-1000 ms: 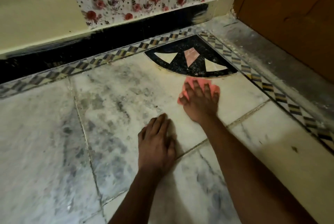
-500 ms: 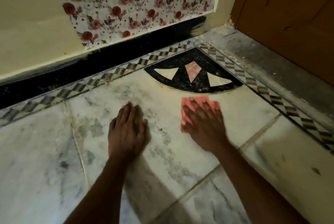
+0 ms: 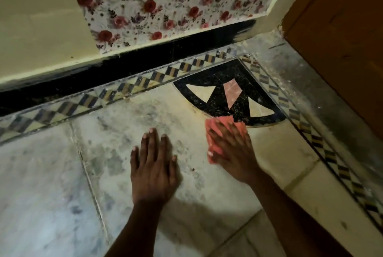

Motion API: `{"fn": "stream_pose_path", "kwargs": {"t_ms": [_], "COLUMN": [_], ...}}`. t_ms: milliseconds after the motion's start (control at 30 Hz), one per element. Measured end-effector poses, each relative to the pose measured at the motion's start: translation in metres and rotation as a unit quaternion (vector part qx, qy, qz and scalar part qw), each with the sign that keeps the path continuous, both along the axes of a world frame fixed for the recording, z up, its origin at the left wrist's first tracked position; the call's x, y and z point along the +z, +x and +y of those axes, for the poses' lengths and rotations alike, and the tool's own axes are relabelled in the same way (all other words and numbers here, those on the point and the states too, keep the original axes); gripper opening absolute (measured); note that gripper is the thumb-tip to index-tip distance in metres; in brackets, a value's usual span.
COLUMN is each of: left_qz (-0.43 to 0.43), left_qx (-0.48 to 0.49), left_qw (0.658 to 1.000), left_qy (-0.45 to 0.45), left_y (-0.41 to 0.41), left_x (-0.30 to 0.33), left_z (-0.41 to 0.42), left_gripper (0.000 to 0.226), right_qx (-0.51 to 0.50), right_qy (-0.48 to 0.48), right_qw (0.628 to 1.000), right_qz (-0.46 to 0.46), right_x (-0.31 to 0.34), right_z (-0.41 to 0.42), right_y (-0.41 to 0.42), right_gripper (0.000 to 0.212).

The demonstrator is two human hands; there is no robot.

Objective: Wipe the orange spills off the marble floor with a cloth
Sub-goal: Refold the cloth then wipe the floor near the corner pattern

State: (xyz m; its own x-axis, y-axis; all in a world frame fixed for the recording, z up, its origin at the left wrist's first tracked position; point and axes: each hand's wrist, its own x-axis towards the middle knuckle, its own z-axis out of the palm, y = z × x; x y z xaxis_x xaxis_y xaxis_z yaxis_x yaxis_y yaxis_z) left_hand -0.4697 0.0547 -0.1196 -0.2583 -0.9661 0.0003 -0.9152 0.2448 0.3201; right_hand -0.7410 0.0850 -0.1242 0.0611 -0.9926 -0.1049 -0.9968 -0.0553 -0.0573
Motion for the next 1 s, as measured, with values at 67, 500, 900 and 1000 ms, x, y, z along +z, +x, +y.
{"fn": "stream_pose_path", "kwargs": {"t_ms": [67,500,900,1000], "left_qz": [-0.005,-0.011,-0.012,0.001], "left_qx": [-0.004,-0.007,-0.010,0.000], "left_qw": [1.000,1.000,1.000,1.000], "left_qy": [-0.001,-0.005,-0.009,-0.009], "left_y": [0.000,0.001,0.003,-0.001], "left_x": [-0.001,-0.004,-0.006,-0.001], "left_z": [0.002,0.000,-0.003,-0.001], "left_gripper": [0.067,0.067,0.067,0.067], "right_qx": [-0.048,0.061,-0.203,-0.002], "right_qy": [-0.034,-0.068,0.054,-0.004], "right_qw": [0.998,0.995,0.976,1.000], "right_qz": [0.021,-0.029,-0.051,-0.030], "right_x": [0.000,0.001,0.012,0.012], "right_z": [0.016,-0.019,-0.159,-0.071], "right_y": [-0.020,0.024,0.018,0.043], "right_gripper": [0.071,0.070,0.081,0.083]}}
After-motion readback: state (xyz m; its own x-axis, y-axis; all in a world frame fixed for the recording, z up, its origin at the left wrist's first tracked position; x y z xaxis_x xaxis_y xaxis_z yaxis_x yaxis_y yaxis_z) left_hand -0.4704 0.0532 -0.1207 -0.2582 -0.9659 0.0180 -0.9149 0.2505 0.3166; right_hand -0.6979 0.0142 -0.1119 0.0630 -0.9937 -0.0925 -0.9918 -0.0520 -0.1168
